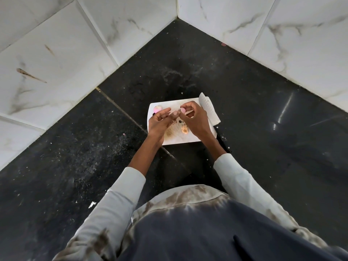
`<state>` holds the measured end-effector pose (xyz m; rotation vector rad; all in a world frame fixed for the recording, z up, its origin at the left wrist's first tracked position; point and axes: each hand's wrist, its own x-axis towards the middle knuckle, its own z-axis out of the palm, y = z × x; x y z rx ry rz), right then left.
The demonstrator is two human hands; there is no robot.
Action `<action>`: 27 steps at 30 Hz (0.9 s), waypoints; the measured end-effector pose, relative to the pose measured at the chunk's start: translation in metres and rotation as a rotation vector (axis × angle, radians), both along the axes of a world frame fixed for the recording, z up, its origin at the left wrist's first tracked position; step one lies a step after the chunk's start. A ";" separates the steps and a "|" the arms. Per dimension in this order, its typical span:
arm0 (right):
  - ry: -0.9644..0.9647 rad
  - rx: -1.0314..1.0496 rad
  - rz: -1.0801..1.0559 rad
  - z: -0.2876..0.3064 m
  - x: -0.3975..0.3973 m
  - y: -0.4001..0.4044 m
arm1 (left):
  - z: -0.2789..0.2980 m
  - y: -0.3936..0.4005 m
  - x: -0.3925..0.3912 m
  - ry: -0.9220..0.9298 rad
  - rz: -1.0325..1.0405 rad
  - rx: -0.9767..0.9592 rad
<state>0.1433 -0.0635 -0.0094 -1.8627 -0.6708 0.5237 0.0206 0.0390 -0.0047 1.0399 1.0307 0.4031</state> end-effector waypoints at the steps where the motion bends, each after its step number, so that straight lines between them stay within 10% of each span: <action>1: -0.003 0.009 -0.007 0.001 0.000 0.000 | 0.002 0.001 -0.001 -0.023 -0.004 -0.019; 27: 0.114 -0.024 -0.101 0.010 0.002 -0.003 | 0.004 -0.008 0.008 0.031 -0.042 -0.128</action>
